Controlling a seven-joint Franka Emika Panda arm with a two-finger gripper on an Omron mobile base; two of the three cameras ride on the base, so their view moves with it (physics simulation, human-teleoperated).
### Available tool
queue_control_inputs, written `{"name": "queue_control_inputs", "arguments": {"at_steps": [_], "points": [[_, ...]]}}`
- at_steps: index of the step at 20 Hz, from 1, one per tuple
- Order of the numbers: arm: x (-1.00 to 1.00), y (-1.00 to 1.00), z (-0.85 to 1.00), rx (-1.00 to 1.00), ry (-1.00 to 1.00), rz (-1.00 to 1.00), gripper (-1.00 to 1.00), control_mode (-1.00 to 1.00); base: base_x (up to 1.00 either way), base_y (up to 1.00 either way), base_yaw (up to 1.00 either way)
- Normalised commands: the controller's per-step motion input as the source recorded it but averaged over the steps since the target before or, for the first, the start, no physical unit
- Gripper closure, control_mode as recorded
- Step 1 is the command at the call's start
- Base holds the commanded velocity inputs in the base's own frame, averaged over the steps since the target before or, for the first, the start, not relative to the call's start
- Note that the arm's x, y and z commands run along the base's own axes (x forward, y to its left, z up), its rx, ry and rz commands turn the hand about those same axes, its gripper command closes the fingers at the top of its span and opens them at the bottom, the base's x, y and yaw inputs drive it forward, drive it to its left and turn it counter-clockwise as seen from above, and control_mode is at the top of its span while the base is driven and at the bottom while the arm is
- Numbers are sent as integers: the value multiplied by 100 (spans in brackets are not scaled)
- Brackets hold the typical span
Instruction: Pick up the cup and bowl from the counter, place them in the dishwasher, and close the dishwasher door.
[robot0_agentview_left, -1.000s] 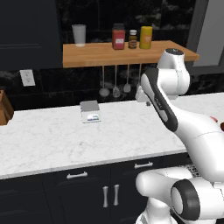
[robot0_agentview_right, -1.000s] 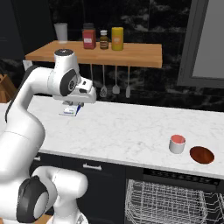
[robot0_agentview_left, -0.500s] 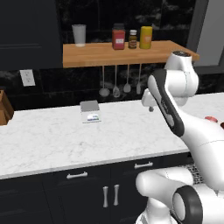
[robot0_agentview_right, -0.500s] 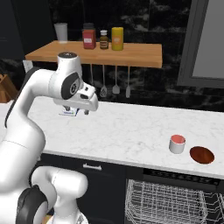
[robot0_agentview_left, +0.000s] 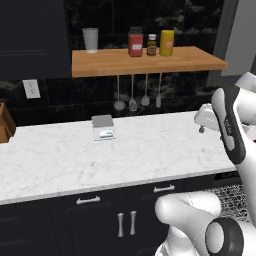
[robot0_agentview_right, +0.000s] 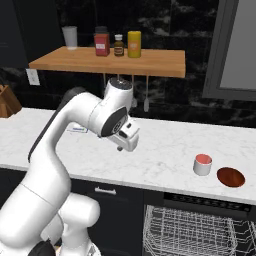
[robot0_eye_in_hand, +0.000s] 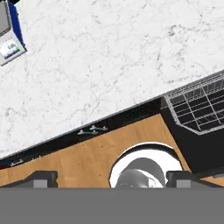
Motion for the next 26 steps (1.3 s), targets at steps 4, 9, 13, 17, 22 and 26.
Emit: {"name": "queue_control_inputs", "arguments": {"at_steps": [4,9,13,17,22,26], "points": [[24,-91,-10,19,10,-37,-100,-100,0,0,0],[15,-74,-10,18,13,-40,-100,-100,0,0,0],[1,-75,-28,5,15,-8,-100,-100,0,0,0],[2,-33,-40,0,6,0,-100,-100,0,0,0],[0,-18,-39,-1,-1,0,-100,-100,0,0,0],[3,-11,-29,-1,-3,0,-100,-100,0,0,0]]}}
